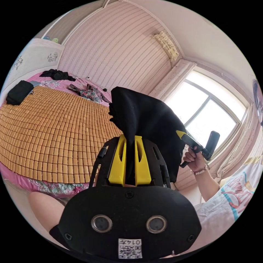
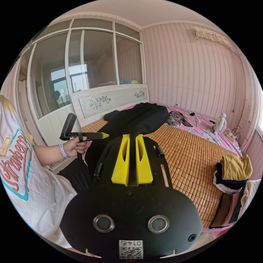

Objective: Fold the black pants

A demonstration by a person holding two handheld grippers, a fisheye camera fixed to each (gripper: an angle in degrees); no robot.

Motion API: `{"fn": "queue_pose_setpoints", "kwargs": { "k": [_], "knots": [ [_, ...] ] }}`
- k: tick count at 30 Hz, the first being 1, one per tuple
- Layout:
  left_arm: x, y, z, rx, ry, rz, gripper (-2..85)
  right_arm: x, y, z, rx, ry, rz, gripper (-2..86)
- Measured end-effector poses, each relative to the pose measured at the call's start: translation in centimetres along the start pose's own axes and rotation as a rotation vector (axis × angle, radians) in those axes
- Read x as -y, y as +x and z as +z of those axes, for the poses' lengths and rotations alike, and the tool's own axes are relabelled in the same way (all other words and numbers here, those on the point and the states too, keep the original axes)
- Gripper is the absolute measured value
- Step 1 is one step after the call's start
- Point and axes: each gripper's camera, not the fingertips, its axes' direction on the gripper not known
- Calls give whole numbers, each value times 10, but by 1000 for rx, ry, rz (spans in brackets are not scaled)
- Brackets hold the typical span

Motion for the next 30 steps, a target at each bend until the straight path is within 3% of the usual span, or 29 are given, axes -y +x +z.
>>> {"fn": "queue_pose_setpoints", "kwargs": {
  "k": [10, 16, 20, 22, 24, 26, 30],
  "knots": [
    [47, 60, 153, -67, -157, 41, 38, -23, 105, -4, -115, -44, 114, 19],
    [119, 131, 303, -162, -145, 111, 50, 0, 229, -31, -272, -57, 109, 22],
    [192, 210, 423, -300, -105, 115, 67, 46, 342, -65, -485, -103, 133, 40],
    [218, 222, 484, -348, -180, 34, 74, 52, 407, -63, -582, -209, 249, 51],
    [229, 216, 534, -359, -300, -23, 70, 28, 478, -60, -699, -297, 523, 66],
    [226, 191, 561, -343, -450, -21, 65, 6, 490, -64, -769, -271, 642, 76],
    [199, 116, 515, -399, -491, -41, 57, -58, 404, -50, -690, -68, 438, 64]
  ]
}}
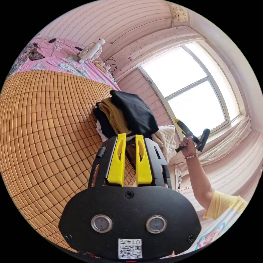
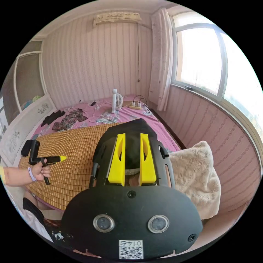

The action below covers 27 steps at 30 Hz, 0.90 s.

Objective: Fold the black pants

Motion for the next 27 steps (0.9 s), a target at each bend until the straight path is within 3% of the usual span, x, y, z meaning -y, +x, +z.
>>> {"fn": "queue_pose_setpoints", "kwargs": {
  "k": [3, 6, 9, 14, 17, 21, 27],
  "knots": [
    [-74, -61, -93, 53, 29, -85, 44, -96, -49, 2, 134, -117, -52, 55],
    [-168, -124, -214, 150, 96, -310, 26, -184, -93, -2, 269, -242, -51, 52],
    [-262, -153, -345, 210, 286, -493, 8, -230, -140, 1, 285, -399, -107, 59],
    [-389, -145, -537, 450, 675, -630, 25, -225, -218, 21, 366, -413, -275, 69],
    [-436, -145, -607, 474, 820, -660, 42, -198, -282, 55, 485, -400, -338, 73],
    [-469, -163, -671, 444, 922, -682, 54, -167, -411, 112, 658, -399, -520, 78],
    [-445, -226, -756, 546, 887, -682, 57, -158, -622, 192, 755, -491, -934, 80]
  ]
}}
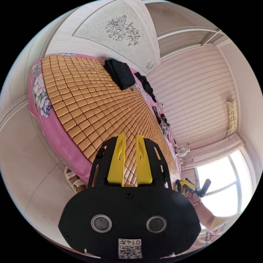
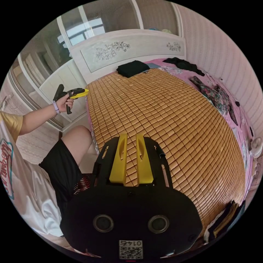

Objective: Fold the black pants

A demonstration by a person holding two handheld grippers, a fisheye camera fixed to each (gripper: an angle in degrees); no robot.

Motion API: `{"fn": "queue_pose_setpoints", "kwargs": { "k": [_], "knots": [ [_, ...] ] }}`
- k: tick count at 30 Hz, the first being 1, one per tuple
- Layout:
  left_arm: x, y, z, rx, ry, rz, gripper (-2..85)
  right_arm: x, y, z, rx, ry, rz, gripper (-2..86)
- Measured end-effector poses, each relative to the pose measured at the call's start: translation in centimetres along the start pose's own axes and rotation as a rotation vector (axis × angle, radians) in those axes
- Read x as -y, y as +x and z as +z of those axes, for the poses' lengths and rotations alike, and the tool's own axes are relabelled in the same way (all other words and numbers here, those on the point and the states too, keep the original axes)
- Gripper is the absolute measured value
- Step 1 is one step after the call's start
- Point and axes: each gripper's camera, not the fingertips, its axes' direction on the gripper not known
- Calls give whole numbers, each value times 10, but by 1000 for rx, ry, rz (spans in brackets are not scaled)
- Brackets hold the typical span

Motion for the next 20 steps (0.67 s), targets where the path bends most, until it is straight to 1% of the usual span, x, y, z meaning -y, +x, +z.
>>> {"fn": "queue_pose_setpoints", "kwargs": {
  "k": [1, 3, 5, 8, 10, 12, 16, 20],
  "knots": [
    [22, -2, 10, 21, 0, 16, 58, 18, -1, 15, 5, -38, -26, 81],
    [55, -5, 27, 74, 9, 30, 63, 85, 0, 73, 65, -126, -89, 81],
    [100, 1, 53, 184, 41, 116, 69, 132, 0, 112, 84, -141, -120, 81],
    [159, 12, 98, 256, 30, 223, 77, 203, -4, 169, 43, -89, -176, 80],
    [191, 17, 122, 252, 36, 254, 82, 238, -7, 203, 3, -33, -199, 80],
    [216, 21, 143, 280, 60, 257, 83, 277, -6, 247, -42, 41, -170, 79],
    [264, 28, 194, 288, 26, 281, 84, 317, -6, 304, -35, 99, -178, 81],
    [302, 30, 218, 344, 27, 278, 76, 351, -4, 349, -58, 171, -200, 84]
  ]
}}
